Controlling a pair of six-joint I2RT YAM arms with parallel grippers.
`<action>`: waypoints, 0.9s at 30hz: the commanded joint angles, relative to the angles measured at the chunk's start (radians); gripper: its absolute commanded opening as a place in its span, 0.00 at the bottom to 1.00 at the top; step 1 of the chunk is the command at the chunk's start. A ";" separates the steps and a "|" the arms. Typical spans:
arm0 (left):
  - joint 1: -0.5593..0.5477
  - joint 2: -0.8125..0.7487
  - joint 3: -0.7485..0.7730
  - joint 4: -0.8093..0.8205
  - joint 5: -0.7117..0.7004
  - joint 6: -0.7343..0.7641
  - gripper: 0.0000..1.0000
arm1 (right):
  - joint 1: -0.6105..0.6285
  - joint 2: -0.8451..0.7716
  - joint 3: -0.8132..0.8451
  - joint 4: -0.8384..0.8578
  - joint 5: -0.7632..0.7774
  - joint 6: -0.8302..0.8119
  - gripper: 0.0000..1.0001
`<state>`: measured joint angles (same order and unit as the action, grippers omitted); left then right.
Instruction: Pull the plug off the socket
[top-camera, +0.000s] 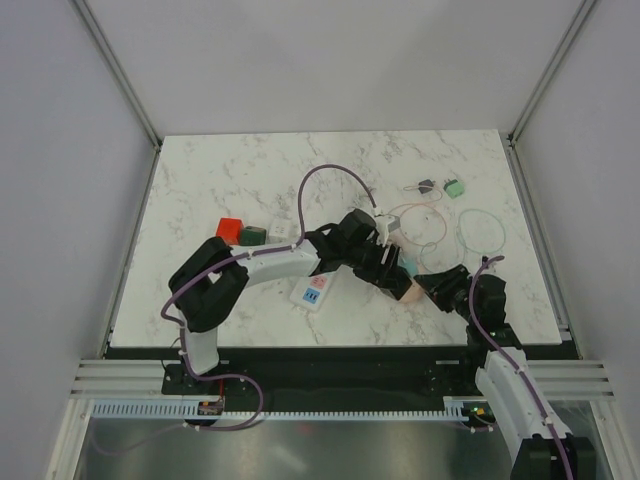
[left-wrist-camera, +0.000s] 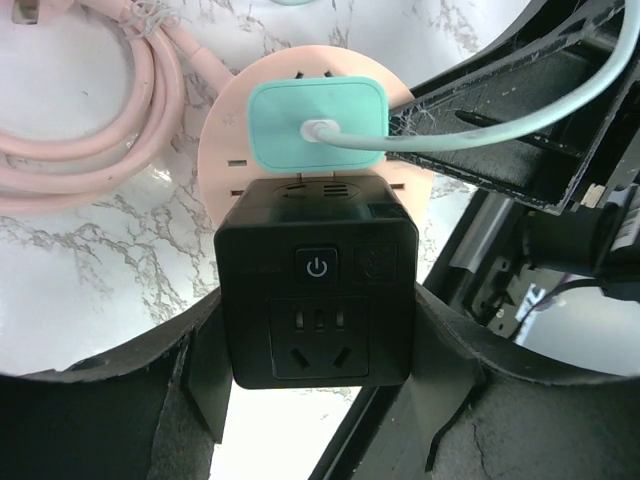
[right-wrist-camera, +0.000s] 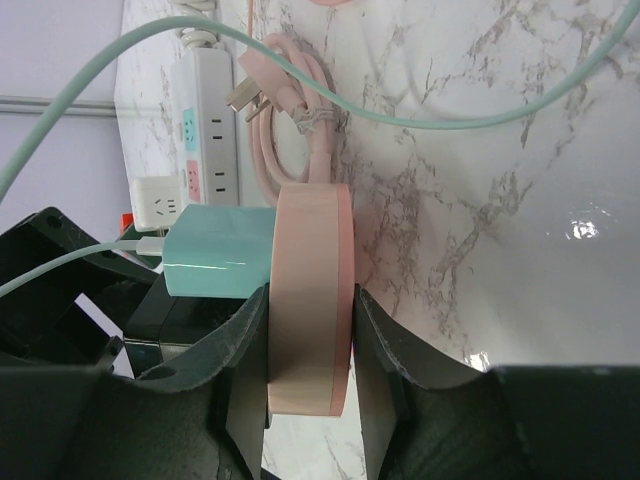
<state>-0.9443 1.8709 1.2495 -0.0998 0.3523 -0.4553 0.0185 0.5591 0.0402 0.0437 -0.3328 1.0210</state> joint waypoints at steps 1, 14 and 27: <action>0.055 -0.118 -0.024 0.185 0.146 -0.106 0.02 | -0.002 -0.024 -0.080 -0.103 0.104 -0.032 0.00; 0.048 -0.159 0.002 0.097 0.143 -0.096 0.02 | -0.002 -0.014 0.016 -0.248 0.184 -0.127 0.00; 0.062 -0.226 0.083 -0.073 0.076 0.001 0.02 | -0.002 -0.036 0.035 -0.288 0.205 -0.160 0.00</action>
<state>-0.8814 1.7279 1.2819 -0.1345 0.4206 -0.4984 0.0231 0.5182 0.0879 -0.0994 -0.2577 0.9459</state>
